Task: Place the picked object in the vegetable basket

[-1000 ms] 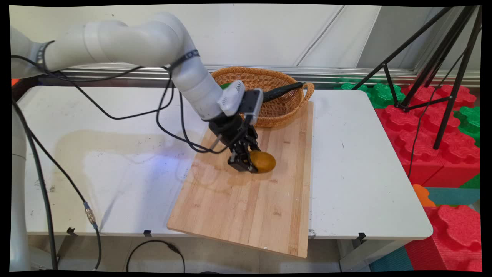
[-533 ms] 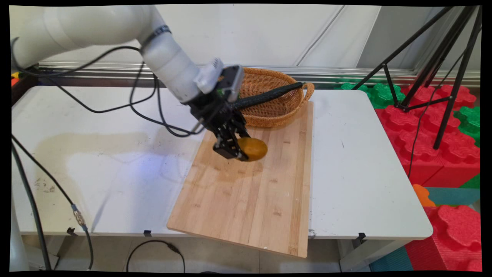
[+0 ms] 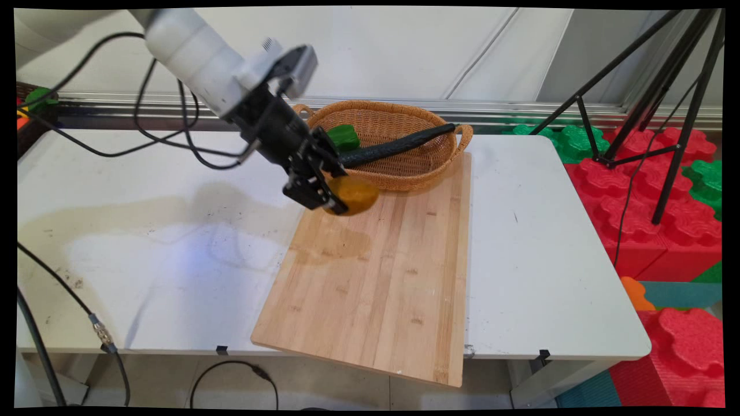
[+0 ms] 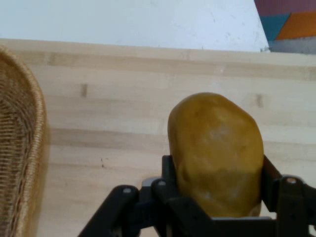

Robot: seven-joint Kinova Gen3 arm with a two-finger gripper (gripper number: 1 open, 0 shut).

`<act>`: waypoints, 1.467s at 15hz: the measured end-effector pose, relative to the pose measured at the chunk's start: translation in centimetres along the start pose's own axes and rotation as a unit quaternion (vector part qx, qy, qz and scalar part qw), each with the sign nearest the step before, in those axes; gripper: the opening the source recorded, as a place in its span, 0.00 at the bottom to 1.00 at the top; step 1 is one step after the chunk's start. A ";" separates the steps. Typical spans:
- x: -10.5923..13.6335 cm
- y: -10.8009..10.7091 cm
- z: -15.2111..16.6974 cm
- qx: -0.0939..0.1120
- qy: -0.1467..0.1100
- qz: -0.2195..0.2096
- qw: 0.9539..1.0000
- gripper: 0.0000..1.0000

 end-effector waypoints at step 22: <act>-0.7 -10.6 -0.1 0.156 0.051 -0.183 0.969 0.00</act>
